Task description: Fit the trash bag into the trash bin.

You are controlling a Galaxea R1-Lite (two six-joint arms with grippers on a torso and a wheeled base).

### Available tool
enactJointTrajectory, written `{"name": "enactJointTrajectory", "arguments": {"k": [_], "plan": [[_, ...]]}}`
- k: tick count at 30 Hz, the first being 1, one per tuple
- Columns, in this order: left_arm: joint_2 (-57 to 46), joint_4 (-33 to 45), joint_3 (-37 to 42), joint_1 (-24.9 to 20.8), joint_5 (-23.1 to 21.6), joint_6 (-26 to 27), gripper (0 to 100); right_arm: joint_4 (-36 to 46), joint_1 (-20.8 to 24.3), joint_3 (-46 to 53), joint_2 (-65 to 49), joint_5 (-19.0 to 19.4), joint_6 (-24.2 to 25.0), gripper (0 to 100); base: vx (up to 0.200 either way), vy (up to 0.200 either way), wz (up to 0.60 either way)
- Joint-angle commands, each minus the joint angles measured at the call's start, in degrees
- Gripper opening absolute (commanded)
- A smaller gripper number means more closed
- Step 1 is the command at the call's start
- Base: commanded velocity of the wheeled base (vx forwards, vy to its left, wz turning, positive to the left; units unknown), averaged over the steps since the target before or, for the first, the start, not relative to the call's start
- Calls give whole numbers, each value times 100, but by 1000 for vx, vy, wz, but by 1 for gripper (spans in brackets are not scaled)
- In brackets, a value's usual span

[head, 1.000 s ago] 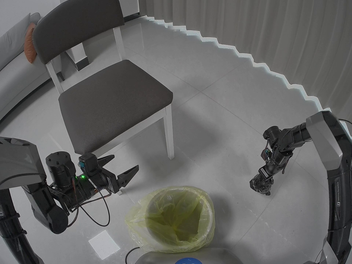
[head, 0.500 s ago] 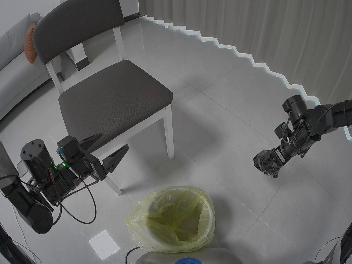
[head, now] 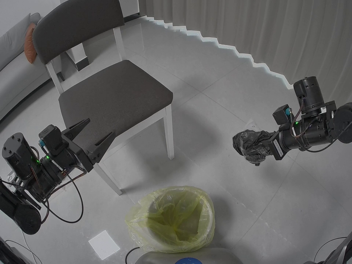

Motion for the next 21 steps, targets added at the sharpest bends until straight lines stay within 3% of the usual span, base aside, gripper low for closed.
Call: {"name": "enactJointTrajectory", "arguments": {"k": [1,11,16,21], "plan": [[-218,10,-46,36,2,-85,100,-543,394,381,18,214,-7,0,0,0,0],[-289,-17,-99,264,-139,-76,100,-693,1344,478,449,205,-7,0,0,0,0],[-271,-17,-116,229,-139,-32,100,-781,1528,442,713,232,-7,0,0,0,0],[-306,-25,-143,247,-227,-32,100,-1545,1809,478,1354,214,2,0,0,0,0]]}}
